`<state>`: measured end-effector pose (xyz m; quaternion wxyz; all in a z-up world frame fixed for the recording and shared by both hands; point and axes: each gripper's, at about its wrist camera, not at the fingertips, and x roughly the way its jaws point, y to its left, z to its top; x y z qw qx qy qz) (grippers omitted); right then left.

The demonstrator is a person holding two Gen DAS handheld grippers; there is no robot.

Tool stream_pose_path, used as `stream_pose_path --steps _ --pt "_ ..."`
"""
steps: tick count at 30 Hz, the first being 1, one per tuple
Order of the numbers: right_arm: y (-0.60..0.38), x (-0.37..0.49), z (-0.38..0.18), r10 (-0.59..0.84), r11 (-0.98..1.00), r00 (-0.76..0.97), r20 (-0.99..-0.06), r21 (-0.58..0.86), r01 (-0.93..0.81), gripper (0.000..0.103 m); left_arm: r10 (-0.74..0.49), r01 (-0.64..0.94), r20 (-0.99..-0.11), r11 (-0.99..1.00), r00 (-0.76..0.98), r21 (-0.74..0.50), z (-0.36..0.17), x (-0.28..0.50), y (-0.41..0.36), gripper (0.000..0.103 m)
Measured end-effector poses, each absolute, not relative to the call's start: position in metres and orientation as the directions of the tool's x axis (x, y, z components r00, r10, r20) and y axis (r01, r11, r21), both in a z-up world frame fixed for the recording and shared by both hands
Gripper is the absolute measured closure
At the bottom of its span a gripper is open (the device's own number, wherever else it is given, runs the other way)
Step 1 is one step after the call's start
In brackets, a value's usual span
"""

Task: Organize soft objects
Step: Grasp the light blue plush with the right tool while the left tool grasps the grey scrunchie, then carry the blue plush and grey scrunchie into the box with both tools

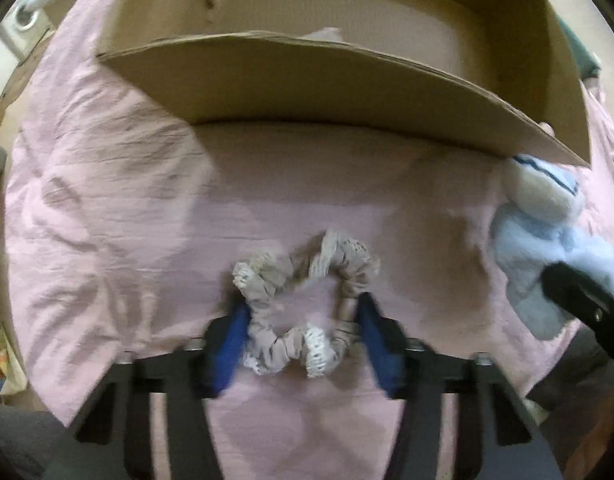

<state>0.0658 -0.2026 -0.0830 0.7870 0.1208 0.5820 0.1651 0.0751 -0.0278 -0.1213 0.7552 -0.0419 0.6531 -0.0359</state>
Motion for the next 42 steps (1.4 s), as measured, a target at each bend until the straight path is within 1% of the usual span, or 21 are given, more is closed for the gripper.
stream_pose_path --steps 1,3,4,6,18,21,26,30,35,37,42 --pt "-0.201 0.066 -0.083 0.401 0.916 0.267 -0.876 0.381 -0.126 0.077 -0.106 -0.012 -0.984 0.994 0.145 -0.109 -0.121 0.075 -0.025 0.075" --pt "-0.198 0.066 -0.083 0.403 0.915 0.264 -0.876 0.379 -0.141 0.077 -0.095 -0.032 -0.985 0.994 0.145 -0.1 -0.12 0.076 -0.019 0.084" --pt "-0.196 0.066 -0.083 0.405 0.914 0.262 -0.876 0.378 -0.148 0.077 -0.096 -0.038 -0.985 0.994 0.145 -0.103 -0.12 0.076 -0.017 0.088" --pt "-0.193 0.065 -0.083 0.405 0.913 0.26 -0.877 0.374 -0.162 0.077 -0.118 -0.061 -0.981 0.99 0.156 -0.129 -0.113 0.072 -0.01 0.09" --pt "-0.188 0.056 -0.077 0.414 0.908 0.281 -0.866 0.37 -0.199 0.077 -0.048 -0.123 -0.948 0.988 0.314 -0.091 -0.062 0.058 0.017 0.09" --pt "-0.189 0.053 -0.072 0.428 0.901 0.296 -0.854 0.378 -0.212 0.077 -0.034 -0.134 -0.941 0.987 0.336 -0.084 -0.06 0.06 0.02 0.09" --pt "-0.192 0.048 -0.06 0.475 0.878 0.331 -0.815 0.414 -0.241 0.077 -0.018 -0.136 -0.916 0.988 0.402 -0.079 -0.043 0.049 0.023 0.09" --pt "-0.194 0.046 -0.045 0.528 0.849 0.381 -0.759 0.45 -0.278 0.077 -0.053 -0.171 -0.886 0.974 0.46 -0.147 -0.028 0.048 0.03 0.09" --pt "-0.2 0.041 -0.019 0.546 0.838 0.47 -0.693 0.452 -0.307 0.077 -0.044 -0.18 -0.846 0.97 0.532 -0.163 0.0 0.054 0.036 0.09" --pt "-0.205 0.043 -0.008 0.533 0.846 0.497 -0.685 0.442 -0.297 0.077 -0.049 -0.156 -0.826 0.974 0.561 -0.164 0.017 0.062 0.037 0.09" --pt "-0.221 0.064 0.012 0.534 0.843 0.546 -0.646 0.458 -0.282 0.077 -0.023 -0.103 -0.771 0.988 0.637 -0.115 0.06 0.091 0.037 0.09"
